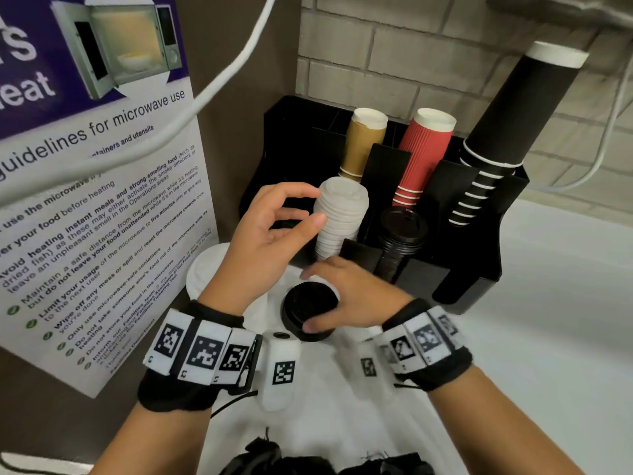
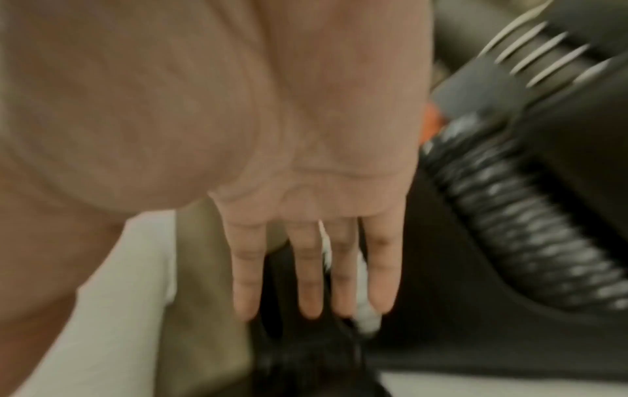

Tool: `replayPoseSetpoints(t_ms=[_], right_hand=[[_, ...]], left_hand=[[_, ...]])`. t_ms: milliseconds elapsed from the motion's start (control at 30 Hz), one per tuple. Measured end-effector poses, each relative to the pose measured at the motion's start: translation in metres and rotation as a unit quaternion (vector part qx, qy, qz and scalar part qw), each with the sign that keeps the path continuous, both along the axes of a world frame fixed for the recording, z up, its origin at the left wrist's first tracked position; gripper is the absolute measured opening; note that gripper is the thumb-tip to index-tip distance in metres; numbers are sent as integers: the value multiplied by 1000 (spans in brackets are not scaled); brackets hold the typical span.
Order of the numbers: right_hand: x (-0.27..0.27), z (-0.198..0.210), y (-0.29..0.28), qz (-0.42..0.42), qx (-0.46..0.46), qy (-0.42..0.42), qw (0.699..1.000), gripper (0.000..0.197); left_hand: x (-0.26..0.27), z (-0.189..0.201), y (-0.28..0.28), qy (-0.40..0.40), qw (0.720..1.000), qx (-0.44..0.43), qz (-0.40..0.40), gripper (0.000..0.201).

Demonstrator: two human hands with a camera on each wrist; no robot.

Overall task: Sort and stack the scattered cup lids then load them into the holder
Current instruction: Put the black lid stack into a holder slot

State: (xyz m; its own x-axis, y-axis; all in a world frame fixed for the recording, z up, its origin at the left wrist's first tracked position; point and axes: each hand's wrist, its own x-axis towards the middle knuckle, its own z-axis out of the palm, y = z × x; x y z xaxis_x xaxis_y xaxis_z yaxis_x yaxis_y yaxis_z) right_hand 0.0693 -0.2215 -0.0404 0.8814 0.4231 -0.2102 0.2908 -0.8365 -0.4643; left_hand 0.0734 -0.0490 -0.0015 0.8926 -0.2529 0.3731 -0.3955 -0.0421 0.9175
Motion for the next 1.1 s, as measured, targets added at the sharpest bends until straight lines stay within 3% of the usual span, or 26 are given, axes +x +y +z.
replayPoseSetpoints(t_ms=[67,133,333,500,600,667,767,833,900,1100], right_hand=[[1,-18,15,1,-93,14,996,90],[3,-28,23,-2,-131,13,991,93],[8,-35,22,-35,-105,30,993,90],[8,-15,-5,-101,33,35,994,83],[-1,5,-19,-113,194,-1,975,73],[-11,18,-25,-123,307,-5,944,70],[-24,34,-29,-116,402,-7,908,67],[-30,40,-30,-107,447,3,888,66],[-34,42,-31,-101,468,11,878,66],[-38,38,-35,-103,477,1,873,69]], left_hand=[[-2,-1,1,0,1000,0,-6,25],[-3,-1,2,2,1000,-1,-11,24],[-3,3,2,0,1000,-6,-9,30],[-5,3,3,0,1000,-14,-10,28],[-5,2,2,10,1000,6,-19,33],[-5,0,2,29,997,48,-58,51],[-8,-4,-3,52,985,104,-125,91],[-11,-6,-8,69,983,90,-147,101],[-13,-6,-11,76,983,61,-157,97],[-14,-7,-9,81,983,36,-161,94]])
